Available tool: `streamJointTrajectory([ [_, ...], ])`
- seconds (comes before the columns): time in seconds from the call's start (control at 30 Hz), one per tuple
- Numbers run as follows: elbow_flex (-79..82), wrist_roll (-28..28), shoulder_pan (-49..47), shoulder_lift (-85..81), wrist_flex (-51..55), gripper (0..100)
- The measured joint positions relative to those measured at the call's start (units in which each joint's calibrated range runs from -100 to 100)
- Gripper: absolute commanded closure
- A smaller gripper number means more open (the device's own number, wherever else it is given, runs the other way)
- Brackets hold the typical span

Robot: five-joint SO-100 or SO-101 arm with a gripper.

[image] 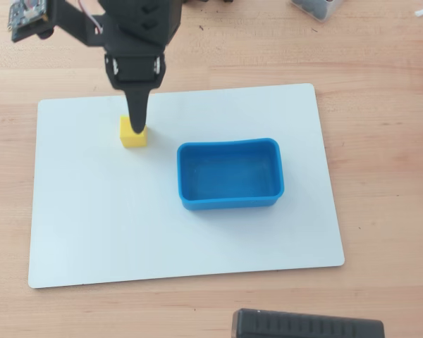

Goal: Pick up yellow cube and drop it in the blue rectangular bin

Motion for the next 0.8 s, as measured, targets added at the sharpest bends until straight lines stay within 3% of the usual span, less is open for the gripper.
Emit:
streamJointTrajectory([
  [0.8, -4.3, -2.1, 0.2, 12.3, 1.7, 78],
])
